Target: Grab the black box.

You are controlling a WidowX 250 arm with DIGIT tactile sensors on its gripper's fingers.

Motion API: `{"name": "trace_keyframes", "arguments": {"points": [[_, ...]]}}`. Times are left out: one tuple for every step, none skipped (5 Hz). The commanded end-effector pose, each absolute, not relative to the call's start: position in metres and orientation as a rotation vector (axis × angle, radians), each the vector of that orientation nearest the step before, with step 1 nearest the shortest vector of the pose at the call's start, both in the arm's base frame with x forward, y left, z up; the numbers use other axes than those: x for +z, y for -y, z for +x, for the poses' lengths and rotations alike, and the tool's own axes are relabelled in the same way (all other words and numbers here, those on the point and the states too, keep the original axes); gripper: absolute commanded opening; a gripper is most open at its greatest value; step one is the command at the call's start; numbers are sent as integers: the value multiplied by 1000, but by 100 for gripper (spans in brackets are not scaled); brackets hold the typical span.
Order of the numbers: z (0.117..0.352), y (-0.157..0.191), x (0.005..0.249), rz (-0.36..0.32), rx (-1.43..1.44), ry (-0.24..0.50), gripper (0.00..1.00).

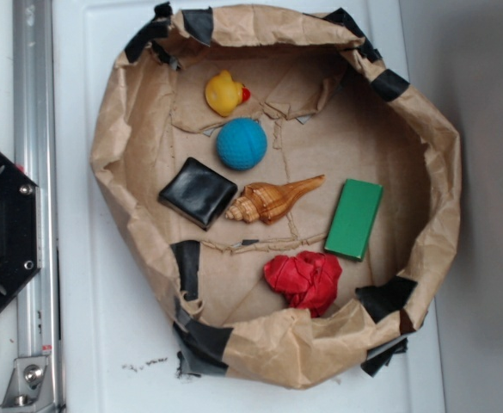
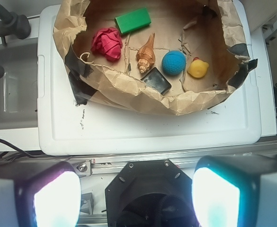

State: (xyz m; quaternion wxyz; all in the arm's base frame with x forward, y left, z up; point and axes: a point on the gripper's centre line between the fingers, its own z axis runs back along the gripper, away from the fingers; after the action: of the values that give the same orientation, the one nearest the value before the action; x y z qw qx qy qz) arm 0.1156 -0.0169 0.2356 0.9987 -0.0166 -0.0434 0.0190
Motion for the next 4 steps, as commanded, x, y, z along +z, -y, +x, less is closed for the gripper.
{"name": "trace_keyframes", "arguments": {"points": [[116,17,236,-33,38,87,100],[153,5,214,-76,283,77,100],[192,-5,188,-143,451,84,100],[217,-7,156,-120,608,116,100]]}}
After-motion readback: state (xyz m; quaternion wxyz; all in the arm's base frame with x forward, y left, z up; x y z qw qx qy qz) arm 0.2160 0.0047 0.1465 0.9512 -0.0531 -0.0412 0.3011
